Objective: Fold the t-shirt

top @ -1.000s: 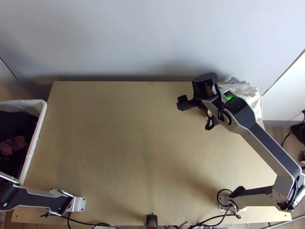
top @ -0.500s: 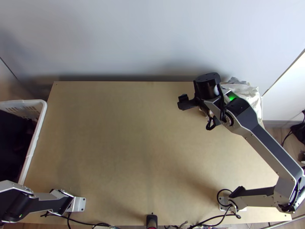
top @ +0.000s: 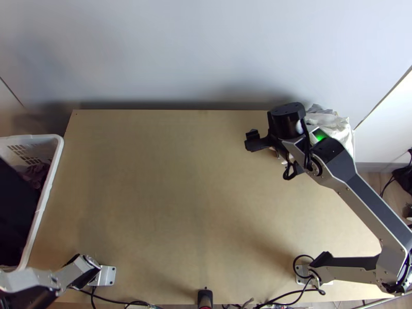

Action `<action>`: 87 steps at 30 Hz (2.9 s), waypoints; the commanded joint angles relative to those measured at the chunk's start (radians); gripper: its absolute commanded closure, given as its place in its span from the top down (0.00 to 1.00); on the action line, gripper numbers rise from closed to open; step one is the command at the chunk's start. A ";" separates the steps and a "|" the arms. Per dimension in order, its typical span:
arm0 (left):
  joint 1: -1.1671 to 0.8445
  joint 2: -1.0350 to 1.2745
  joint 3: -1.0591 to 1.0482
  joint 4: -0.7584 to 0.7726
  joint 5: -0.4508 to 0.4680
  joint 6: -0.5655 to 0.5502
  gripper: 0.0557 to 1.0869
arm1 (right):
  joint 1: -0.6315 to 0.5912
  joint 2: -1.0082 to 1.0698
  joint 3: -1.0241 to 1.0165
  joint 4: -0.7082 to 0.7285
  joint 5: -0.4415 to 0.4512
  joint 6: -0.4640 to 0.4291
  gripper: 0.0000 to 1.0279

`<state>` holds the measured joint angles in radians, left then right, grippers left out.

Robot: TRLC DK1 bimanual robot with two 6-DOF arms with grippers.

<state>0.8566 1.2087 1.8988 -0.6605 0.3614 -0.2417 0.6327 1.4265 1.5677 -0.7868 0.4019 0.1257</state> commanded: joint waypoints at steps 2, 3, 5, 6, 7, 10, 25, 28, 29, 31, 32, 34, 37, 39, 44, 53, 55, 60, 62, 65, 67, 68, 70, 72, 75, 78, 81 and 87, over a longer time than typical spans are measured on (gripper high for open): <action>-0.337 -0.110 -0.135 -0.057 -0.108 0.032 0.03 | -0.010 -0.024 -0.032 0.015 0.000 -0.001 0.95; -0.380 -0.127 -0.161 -0.053 -0.124 0.044 0.03 | -0.010 -0.028 -0.035 0.017 0.000 -0.001 0.95; -0.455 -0.155 -0.210 -0.041 -0.151 0.047 0.03 | -0.010 -0.035 -0.049 0.026 0.000 -0.001 0.95; -0.488 -0.164 -0.231 -0.041 -0.170 0.051 0.03 | -0.010 -0.040 -0.054 0.026 0.000 -0.001 0.95; -0.522 -0.173 -0.253 -0.039 -0.190 0.050 0.03 | -0.011 -0.044 -0.063 0.029 0.000 -0.001 0.95; -0.637 -0.212 -0.349 -0.034 -0.257 0.048 0.03 | -0.018 -0.066 -0.103 0.041 0.000 0.002 0.95; -1.305 -0.224 -0.886 0.252 -0.705 -0.061 0.03 | -0.053 -0.311 -0.554 0.201 -0.003 0.055 0.95; -1.413 -0.140 -0.914 0.349 -0.746 -0.051 0.03 | -0.068 -0.382 -0.670 0.251 -0.003 0.055 0.95; -1.446 -0.101 -0.917 0.374 -0.753 -0.050 0.03 | -0.073 -0.403 -0.706 0.265 -0.003 0.055 0.95; -1.499 -0.031 -0.923 0.424 -0.760 -0.048 0.03 | -0.080 -0.440 -0.768 0.297 -0.003 0.057 0.95; -1.521 0.005 -0.928 0.463 -0.766 -0.041 0.03 | -0.085 -0.457 -0.795 0.311 -0.003 0.061 0.95; -1.559 0.080 -0.929 0.550 -0.785 -0.027 0.03 | -0.096 -0.488 -0.827 0.322 -0.005 0.077 0.95; -1.599 0.209 -0.879 0.610 -0.794 -0.028 0.03 | -0.113 -0.528 -0.847 0.322 -0.012 0.084 0.95; -1.637 0.293 -0.830 0.625 -0.808 -0.030 0.03 | -0.125 -0.549 -0.850 0.320 -0.014 0.084 0.95; -1.690 0.486 -0.693 0.702 -0.831 -0.025 0.03 | -0.136 -0.580 -0.859 0.320 -0.017 0.089 0.95; -1.717 0.805 -0.376 0.748 -0.871 -0.031 0.03 | -0.146 -0.606 -0.861 0.316 -0.020 0.094 0.94; -1.722 0.873 -0.294 0.746 -0.875 -0.030 0.03 | -0.146 -0.610 -0.861 0.316 -0.020 0.094 0.93; -1.723 1.034 -0.060 0.731 -0.872 -0.025 0.03 | -0.148 -0.612 -0.848 0.316 -0.020 0.094 0.93; -1.737 1.097 0.036 0.708 -0.871 -0.025 0.03 | -0.149 -0.612 -0.847 0.316 -0.021 0.095 0.93; -1.766 1.194 0.174 0.674 -0.871 -0.028 0.03 | -0.153 -0.612 -0.842 0.316 -0.025 0.097 0.93; -1.786 1.266 0.279 0.647 -0.871 -0.028 0.03 | -0.153 -0.612 -0.834 0.316 -0.025 0.098 0.93; -1.792 1.305 0.339 0.628 -0.872 -0.028 0.03 | -0.154 -0.612 -0.831 0.314 -0.026 0.098 0.93; -1.803 1.367 0.425 0.639 -0.869 -0.027 0.03 | -0.156 -0.614 -0.831 0.311 -0.026 0.098 0.93; -1.814 1.404 0.453 0.716 -0.869 -0.001 0.03 | -0.156 -0.620 -0.831 0.305 -0.026 0.098 0.93; -1.834 1.442 0.467 0.825 -0.877 0.058 0.03 | -0.162 -0.629 -0.831 0.294 -0.026 0.103 0.93; -1.837 1.473 0.464 0.912 -0.908 0.076 0.03 | -0.163 -0.638 -0.834 0.281 -0.028 0.104 0.93; -1.821 1.485 0.462 0.958 -0.883 0.065 0.03 | -0.165 -0.649 -0.841 0.270 -0.028 0.104 0.93; -1.809 1.483 0.453 0.927 -0.759 -0.085 0.04 | -0.168 -0.658 -0.854 0.262 -0.028 0.107 0.93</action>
<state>-0.9535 2.6652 2.3398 0.2424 -0.4713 -0.2405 0.4679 0.7795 0.7258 -0.5133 0.3744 0.2291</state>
